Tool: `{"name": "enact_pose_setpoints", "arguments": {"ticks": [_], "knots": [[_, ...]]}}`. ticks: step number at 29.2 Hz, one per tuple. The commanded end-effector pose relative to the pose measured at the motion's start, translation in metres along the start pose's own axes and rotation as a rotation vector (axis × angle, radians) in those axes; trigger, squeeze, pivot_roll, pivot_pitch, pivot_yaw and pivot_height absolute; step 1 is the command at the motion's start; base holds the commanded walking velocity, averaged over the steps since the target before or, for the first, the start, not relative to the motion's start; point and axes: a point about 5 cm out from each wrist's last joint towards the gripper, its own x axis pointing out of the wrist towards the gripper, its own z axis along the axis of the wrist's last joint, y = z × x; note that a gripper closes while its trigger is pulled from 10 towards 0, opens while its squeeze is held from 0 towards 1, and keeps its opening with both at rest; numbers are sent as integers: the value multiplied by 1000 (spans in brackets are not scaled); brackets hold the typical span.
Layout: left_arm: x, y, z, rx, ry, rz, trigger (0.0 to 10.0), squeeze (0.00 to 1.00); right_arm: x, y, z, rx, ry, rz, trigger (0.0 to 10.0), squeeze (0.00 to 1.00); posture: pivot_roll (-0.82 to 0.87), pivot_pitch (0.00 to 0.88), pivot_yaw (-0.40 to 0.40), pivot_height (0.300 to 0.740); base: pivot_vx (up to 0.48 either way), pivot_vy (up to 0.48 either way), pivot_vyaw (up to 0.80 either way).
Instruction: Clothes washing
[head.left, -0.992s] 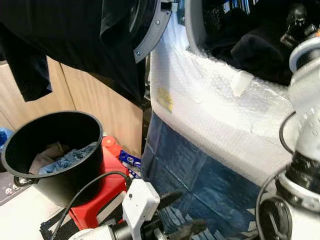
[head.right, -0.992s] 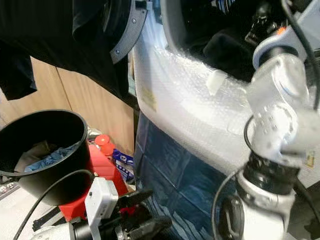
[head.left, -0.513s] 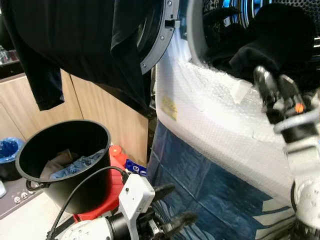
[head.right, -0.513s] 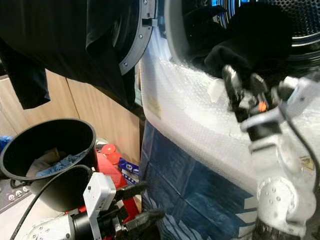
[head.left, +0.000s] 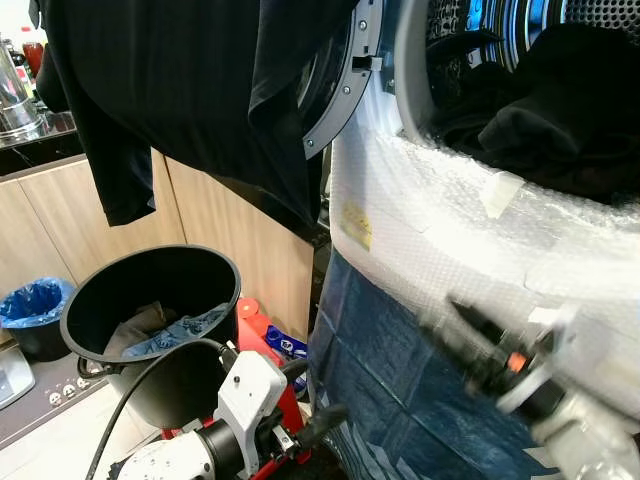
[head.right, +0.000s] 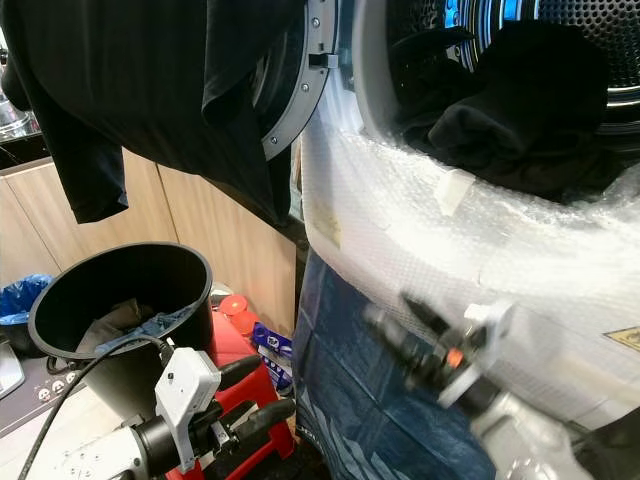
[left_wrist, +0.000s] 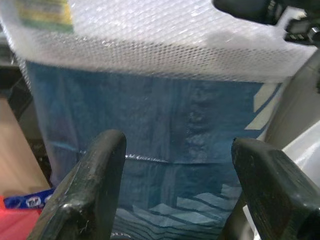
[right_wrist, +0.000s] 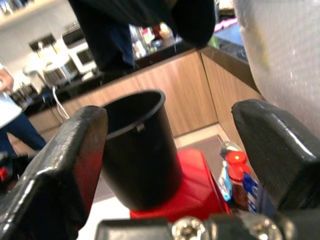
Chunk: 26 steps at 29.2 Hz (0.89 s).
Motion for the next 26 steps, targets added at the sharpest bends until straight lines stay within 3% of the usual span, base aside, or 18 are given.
{"name": "enact_pose_setpoints", "arguments": {"ticks": [1, 5, 9, 11, 14, 15, 18, 21, 22, 23, 24, 26], "knots": [[0, 7, -7, -5, 23, 23, 10000, 0, -1, -4, -8, -22, 42, -7, 10000, 0, 12, 0, -36, 740, 0, 0, 0], [5, 12, -19, -34, 32, 38, 10000, 0, -4, -9, -26, -2, 97, -9, 10000, 0, 14, 0, -30, 740, 0, 0, 0], [18, 24, -54, -12, 127, 83, 10000, 0, -7, -16, -61, 14, 210, -41, 10000, 0, 14, 0, -23, 740, 0, 0, 0], [20, 25, -59, -18, 140, 87, 10000, 0, -7, -17, -65, 10, 221, -46, 10000, 0, 14, 0, -23, 740, 0, 0, 0], [29, 35, -101, -65, 275, 157, 10000, 0, -14, -29, -104, 28, 341, -175, 10000, 0, 7, 0, -17, 740, 0, 0, 0], [29, 35, -101, -65, 275, 157, 10000, 0, -14, -29, -104, 28, 341, -175, 10000, 0, 7, 0, -17, 740, 0, 0, 0], [32, 40, -129, -39, 389, 223, 10000, 0, -19, -37, -125, 68, 383, -317, 10000, 0, 6, 0, -10, 740, 0, 0, 0], [32, 40, -138, -36, 415, 243, 10000, 0, -22, -40, -131, 74, 395, -364, 10000, 0, 6, 0, -10, 740, 0, 0, 0], [29, 42, -160, -71, 494, 316, 10000, 0, -32, -45, -152, 47, 486, -531, 10000, 0, 0, 0, -8, 740, 0, 0, 0], [26, 41, -170, -65, 539, 347, 10000, 0, -40, -45, -163, 2, 554, -621, 10000, 0, 1, 0, -7, 740, 0, 0, 0], [26, 41, -170, -65, 539, 347, 10000, 0, -40, -45, -163, 2, 554, -621, 10000, 0, 1, 0, -7, 740, 0, 0, 0], [19, 37, -184, 35, 644, 341, 10000, 0, -50, -45, -174, -30, 634, -719, 10000, 0, -2, 0, 0, 740, 0, 0, 0]]}}
